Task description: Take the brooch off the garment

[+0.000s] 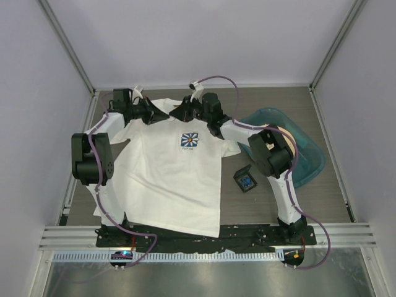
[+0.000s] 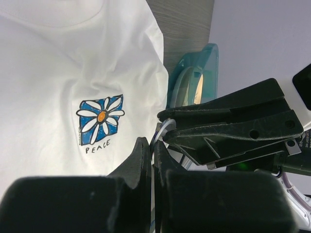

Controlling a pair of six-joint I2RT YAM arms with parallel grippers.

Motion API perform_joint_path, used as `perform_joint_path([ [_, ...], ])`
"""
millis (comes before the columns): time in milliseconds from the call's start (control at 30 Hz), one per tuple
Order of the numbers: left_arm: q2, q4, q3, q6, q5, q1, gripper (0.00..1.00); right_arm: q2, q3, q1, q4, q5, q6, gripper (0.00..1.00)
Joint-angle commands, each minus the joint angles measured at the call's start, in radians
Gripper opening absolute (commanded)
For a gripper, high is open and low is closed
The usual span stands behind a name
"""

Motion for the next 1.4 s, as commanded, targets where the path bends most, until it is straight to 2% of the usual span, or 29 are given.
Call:
perform_joint_path([
  [0, -0.07, 0.076, 0.03, -0.026, 0.004, -0.019, 0.0, 0.02, -0.015, 0.054, 0.04, -0.033, 0.065, 0.16],
  [133, -0.067, 0.038, 0.041, 0.0, -0.006, -0.021, 0.0, 0.027, -0.027, 0.034, 0.098, -0.045, 0.116, 0.27],
  [567, -0.048, -0.022, 0.064, 0.05, -0.025, -0.028, 0.0, 0.01, -0.095, -0.031, 0.264, -0.091, 0.236, 0.35],
  [967, -0.039, -0.177, 0.127, 0.171, -0.114, -0.05, 0.0, -0.016, -0.19, -0.084, 0.517, -0.151, 0.377, 0.54],
  [1033, -0.039, -0.211, 0.136, 0.19, -0.129, -0.053, 0.0, -0.016, -0.195, -0.092, 0.515, -0.152, 0.38, 0.54],
  [1233, -0.051, -0.361, 0.196, 0.305, -0.268, -0.091, 0.0, -0.019, -0.207, -0.124, 0.491, -0.126, 0.352, 0.55],
  [1367, -0.09, -0.517, 0.259, 0.401, -0.494, -0.143, 0.0, -0.023, -0.201, -0.138, 0.422, -0.108, 0.3, 0.55],
])
